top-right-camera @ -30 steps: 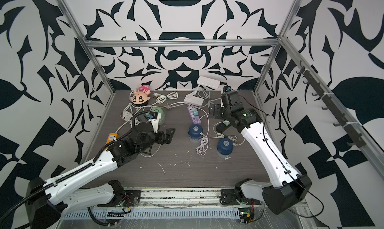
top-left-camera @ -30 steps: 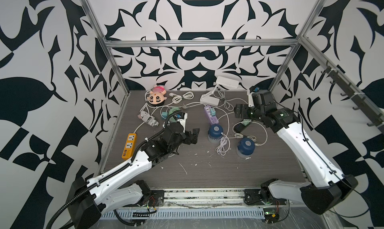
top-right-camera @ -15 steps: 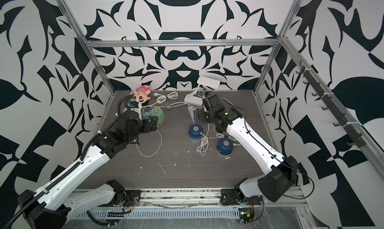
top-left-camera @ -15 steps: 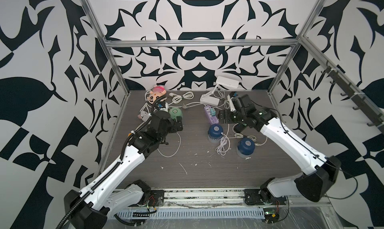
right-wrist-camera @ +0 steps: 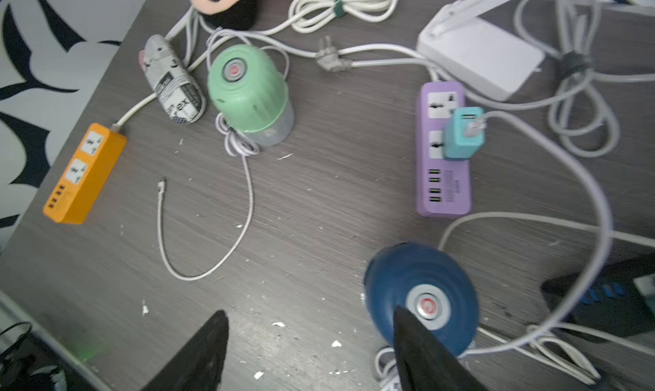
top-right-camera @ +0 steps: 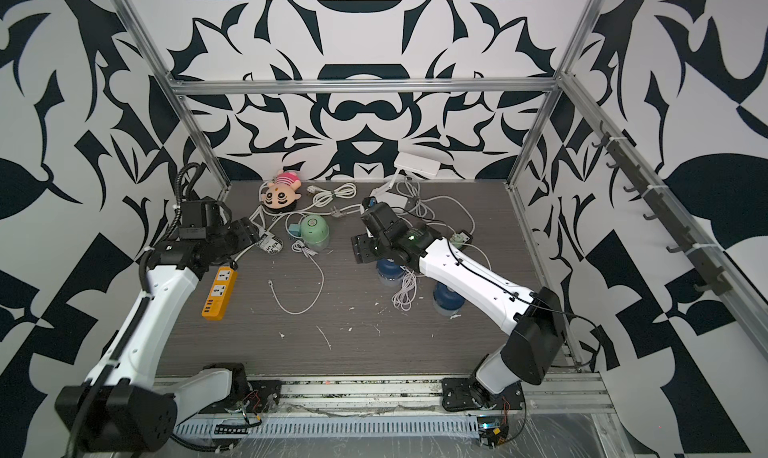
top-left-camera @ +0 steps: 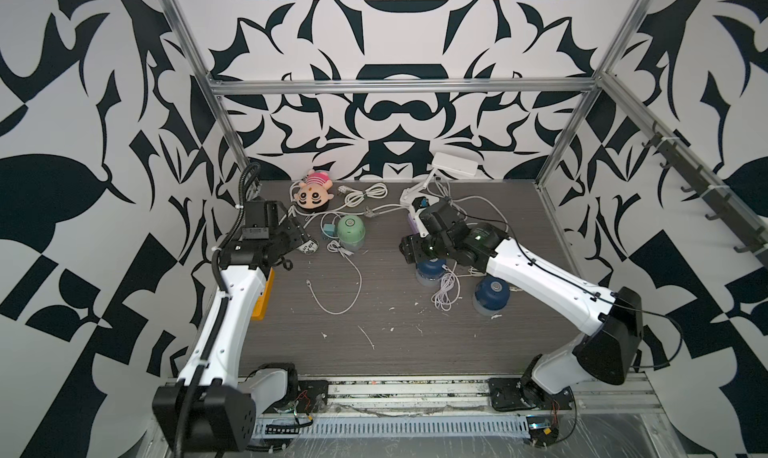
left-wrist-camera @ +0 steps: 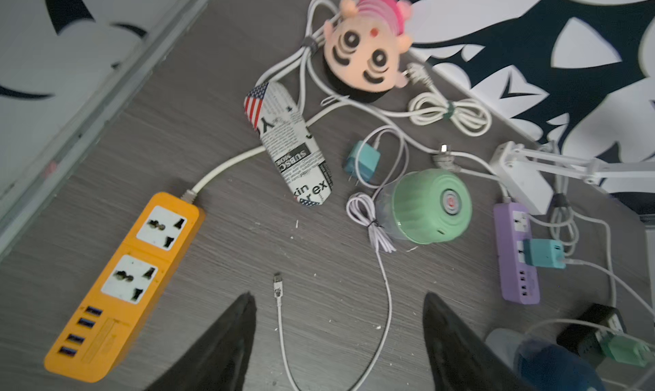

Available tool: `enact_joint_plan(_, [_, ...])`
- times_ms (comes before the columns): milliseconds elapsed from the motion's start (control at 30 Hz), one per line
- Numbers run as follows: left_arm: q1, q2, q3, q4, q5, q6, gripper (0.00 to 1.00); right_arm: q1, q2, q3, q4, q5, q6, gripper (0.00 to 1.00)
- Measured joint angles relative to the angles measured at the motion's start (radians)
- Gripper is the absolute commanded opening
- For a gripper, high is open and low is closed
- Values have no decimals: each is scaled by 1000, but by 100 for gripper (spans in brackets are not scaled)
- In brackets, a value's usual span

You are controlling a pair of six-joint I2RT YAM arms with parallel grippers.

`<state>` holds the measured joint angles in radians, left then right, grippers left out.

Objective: Charge the cordless meat grinders
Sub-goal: Move the cordless meat grinder to the center of the board.

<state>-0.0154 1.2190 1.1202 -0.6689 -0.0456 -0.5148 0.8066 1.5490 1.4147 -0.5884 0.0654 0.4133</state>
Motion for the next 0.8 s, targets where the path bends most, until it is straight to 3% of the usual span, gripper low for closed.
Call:
enact_joint_plan(167, [8,148,-66,21,69,-26,73,39,100,5,35,-37,11,91])
enact_joint_plan(333, [8,174,-98,47,103,-49,79,50,252,91,18,-35,11,96])
enact_joint_plan(467, [8,181,-92,71,114,-57,98,50,396,252,-3,-26,1,95])
enact_joint_plan(600, [-8,235,-14,58,108,-32,99,45,470,360,-22,-25,-1,95])
enact_joint_plan(800, [-133,375,245,19,30,46,99,33,407,318,-45,-8,2,96])
